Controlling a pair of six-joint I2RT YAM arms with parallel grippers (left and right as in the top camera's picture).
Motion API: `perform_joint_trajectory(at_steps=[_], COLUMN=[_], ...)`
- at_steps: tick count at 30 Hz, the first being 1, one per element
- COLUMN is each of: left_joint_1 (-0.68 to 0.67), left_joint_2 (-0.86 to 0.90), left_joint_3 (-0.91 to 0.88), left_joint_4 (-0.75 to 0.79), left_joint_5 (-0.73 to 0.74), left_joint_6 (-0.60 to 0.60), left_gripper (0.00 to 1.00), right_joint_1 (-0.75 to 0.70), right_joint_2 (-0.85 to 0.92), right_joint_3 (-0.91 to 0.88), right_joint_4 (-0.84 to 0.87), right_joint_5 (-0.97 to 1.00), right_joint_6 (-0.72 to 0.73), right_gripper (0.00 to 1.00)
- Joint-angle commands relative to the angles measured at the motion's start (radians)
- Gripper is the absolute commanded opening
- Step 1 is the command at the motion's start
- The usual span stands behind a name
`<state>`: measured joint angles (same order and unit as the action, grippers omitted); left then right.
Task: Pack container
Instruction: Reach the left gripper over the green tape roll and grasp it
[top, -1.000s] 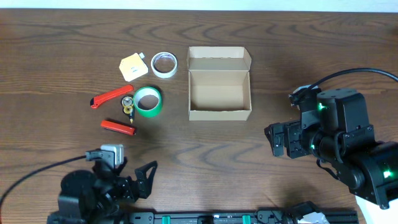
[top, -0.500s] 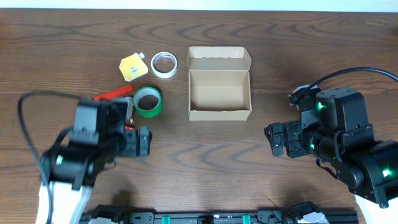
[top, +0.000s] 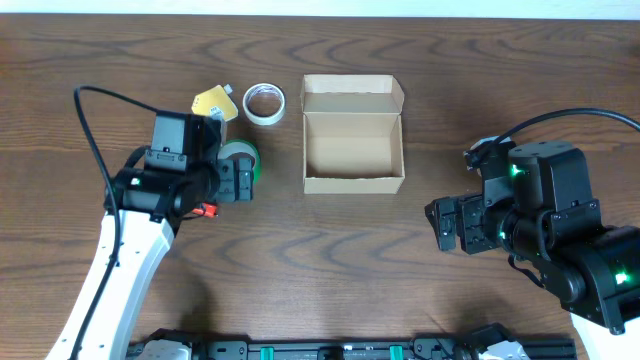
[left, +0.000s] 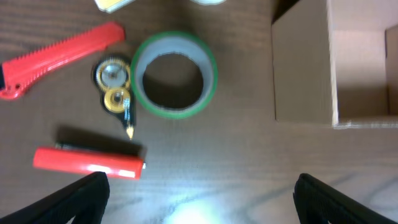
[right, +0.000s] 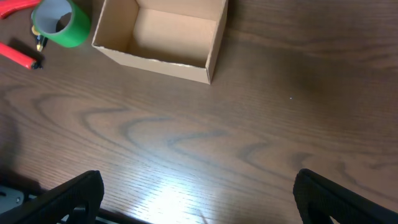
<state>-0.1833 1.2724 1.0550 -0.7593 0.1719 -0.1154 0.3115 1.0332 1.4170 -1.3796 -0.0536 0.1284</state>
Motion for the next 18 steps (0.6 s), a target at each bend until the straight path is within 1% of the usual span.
perform_joint_trajectory(at_steps=[1,4,8,13,18], left_joint_1=[0.006,0.006,0.006,0.001,-0.019], left_joint_2=[0.023,0.054,0.149,0.273,0.346], left_joint_3=[0.021,0.021,0.022,0.051,0.090], left_joint_4=[0.048,0.112,0.171,0.208,0.223], left_joint_5=[-0.020,-0.035,-0.040,0.026,0.030], left_joint_6=[-0.011,-0.012,-0.013,-0.011,0.018], left_gripper=[0.96,0.95,0.95,0.96,0.98], right_joint_1=[-0.007,-0.007,-0.007,-0.007,-0.007], right_joint_2=[-0.001,-0.001,-0.001,-0.001,-0.001], right_joint_3=[0.000,0.000,0.000,0.000,0.000], right_joint_4=[-0.002,-0.002,-0.002,-0.002,-0.002], right_joint_5=[-0.003,-0.003,-0.003,-0.003,-0.003], right_joint_6=[-0.003,-0.003,-0.003,-0.003,-0.003], right_gripper=[0.99,0.99,0.99,0.99,0.99])
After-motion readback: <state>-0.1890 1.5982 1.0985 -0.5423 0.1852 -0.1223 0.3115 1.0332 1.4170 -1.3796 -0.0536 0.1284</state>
